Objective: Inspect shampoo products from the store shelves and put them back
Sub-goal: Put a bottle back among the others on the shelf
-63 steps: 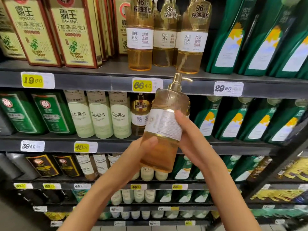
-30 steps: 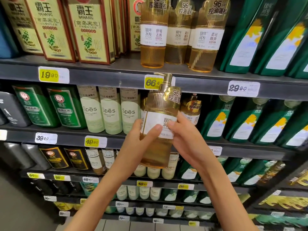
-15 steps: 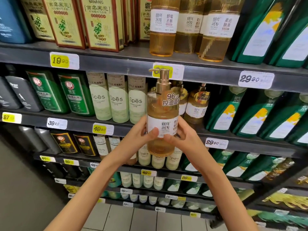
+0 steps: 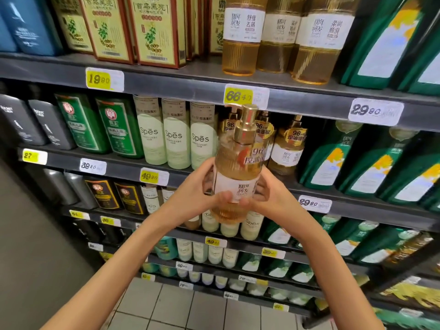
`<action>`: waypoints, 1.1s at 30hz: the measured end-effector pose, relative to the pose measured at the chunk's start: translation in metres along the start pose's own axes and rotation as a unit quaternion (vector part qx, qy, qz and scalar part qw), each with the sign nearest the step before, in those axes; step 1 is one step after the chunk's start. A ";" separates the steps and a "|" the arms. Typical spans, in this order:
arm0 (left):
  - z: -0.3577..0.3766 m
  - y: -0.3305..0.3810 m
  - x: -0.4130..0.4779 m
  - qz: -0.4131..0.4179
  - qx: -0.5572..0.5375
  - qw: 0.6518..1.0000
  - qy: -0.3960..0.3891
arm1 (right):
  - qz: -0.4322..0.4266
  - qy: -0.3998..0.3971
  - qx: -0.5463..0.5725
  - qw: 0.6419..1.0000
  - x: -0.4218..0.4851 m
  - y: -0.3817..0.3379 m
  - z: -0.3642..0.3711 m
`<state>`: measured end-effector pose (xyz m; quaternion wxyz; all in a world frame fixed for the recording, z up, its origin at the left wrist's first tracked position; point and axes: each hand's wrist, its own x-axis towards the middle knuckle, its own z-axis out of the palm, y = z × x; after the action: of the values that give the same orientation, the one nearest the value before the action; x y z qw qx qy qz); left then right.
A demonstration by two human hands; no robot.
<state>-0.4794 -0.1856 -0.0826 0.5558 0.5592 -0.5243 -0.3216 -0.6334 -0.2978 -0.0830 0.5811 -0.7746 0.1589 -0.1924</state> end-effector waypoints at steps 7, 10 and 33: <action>0.001 0.047 -0.021 -0.087 -0.132 0.987 -0.022 | 0.045 -0.056 0.049 0.996 0.002 -0.052 0.005; -0.002 0.069 -0.032 -0.097 -0.238 0.964 -0.064 | 0.068 -0.092 0.085 0.990 0.004 -0.066 0.008; 0.002 0.132 0.116 0.069 -0.004 0.994 0.083 | -0.115 0.220 0.091 0.964 0.065 -0.124 -0.065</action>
<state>-0.4830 -0.2736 0.0698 0.6204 0.5441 -0.5127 -0.2370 -0.6046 -0.3490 0.0596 0.5740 -0.6698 0.1743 -0.4375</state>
